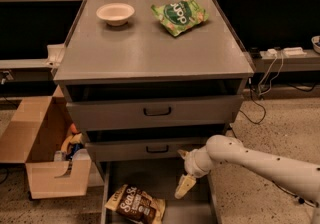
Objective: Pick brown chip bag from bottom drawer and place on counter
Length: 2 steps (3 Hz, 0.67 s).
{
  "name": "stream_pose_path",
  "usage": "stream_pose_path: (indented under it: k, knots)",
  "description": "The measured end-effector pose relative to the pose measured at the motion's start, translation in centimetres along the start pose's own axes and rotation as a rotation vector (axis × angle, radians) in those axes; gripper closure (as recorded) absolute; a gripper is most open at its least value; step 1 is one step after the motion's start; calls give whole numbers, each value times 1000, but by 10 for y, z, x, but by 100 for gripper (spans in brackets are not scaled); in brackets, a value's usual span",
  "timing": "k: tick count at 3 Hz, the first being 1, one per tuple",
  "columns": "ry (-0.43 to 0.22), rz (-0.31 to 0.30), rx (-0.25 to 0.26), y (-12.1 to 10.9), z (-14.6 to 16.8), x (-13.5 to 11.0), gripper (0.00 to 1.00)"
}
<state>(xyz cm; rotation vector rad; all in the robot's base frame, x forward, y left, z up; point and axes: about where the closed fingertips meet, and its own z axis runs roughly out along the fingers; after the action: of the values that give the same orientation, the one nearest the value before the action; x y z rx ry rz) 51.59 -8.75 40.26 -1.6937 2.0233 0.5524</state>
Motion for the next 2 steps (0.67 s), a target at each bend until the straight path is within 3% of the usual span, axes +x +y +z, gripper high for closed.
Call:
stream_pose_path:
  k: [1,2]
  knots:
    - [13,-38,19,-43,58,60,0]
    - [-43,-7,85,-65,74,79,0]
